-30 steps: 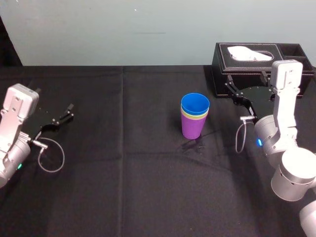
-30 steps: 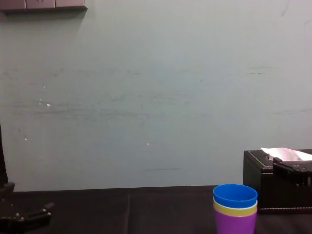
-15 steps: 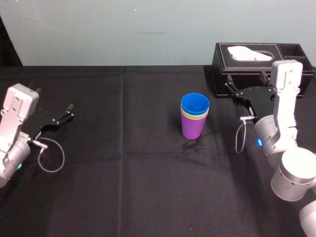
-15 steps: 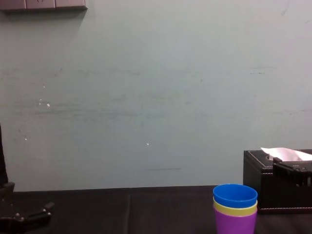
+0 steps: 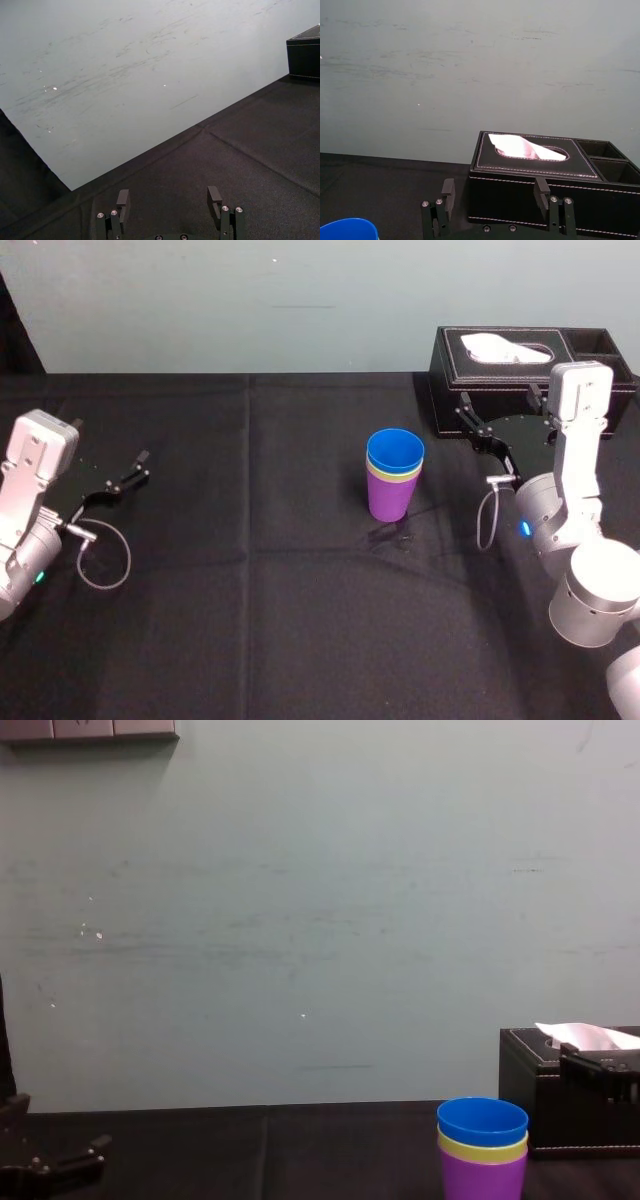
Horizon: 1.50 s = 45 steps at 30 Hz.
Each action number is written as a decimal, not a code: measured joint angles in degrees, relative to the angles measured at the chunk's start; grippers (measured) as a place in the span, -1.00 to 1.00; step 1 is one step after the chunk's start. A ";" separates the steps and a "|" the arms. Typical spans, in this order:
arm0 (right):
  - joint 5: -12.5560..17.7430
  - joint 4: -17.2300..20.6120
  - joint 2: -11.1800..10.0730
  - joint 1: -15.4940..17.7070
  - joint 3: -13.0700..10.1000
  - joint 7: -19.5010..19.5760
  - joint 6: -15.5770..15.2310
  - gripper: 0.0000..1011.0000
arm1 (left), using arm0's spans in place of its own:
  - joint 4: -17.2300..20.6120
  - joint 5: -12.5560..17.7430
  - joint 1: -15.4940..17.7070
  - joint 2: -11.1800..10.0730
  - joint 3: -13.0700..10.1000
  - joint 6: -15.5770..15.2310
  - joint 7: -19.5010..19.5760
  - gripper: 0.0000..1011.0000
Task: Stack the three plastic cups sequentially using one hand.
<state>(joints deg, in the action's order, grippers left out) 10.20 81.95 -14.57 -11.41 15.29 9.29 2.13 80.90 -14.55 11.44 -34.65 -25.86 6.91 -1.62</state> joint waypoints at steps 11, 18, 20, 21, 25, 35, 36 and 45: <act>0.00 0.00 0.00 0.00 0.00 0.00 0.00 0.98 | 0.00 0.00 0.00 0.00 0.00 0.00 0.00 1.00; 0.00 0.00 0.00 0.00 0.00 0.00 0.00 0.98 | 0.00 0.00 0.00 0.00 0.00 0.00 0.00 1.00; 0.00 0.00 0.00 0.00 0.00 0.00 0.00 0.98 | 0.00 0.00 0.00 0.00 0.00 0.00 0.00 1.00; 0.00 0.00 0.00 0.00 0.00 0.00 0.00 0.98 | 0.00 0.00 0.00 0.00 0.00 0.00 0.00 1.00; 0.00 0.00 0.00 0.00 0.00 0.00 0.00 0.98 | 0.00 0.00 0.00 0.00 0.00 0.00 0.00 1.00; 0.00 0.00 0.00 0.00 0.00 0.00 0.00 0.98 | 0.00 0.00 0.00 0.00 0.00 0.00 0.00 1.00; 0.00 0.00 0.00 0.00 0.00 0.00 0.00 0.98 | 0.00 0.00 0.00 0.00 0.00 0.00 0.00 1.00; 0.00 0.00 0.00 0.00 0.00 0.00 0.00 0.98 | 0.00 0.00 0.00 0.00 0.00 0.00 0.00 1.00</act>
<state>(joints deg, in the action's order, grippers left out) 10.20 81.95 -14.57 -11.41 15.29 9.29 2.13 80.90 -14.55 11.43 -34.64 -25.86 6.91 -1.62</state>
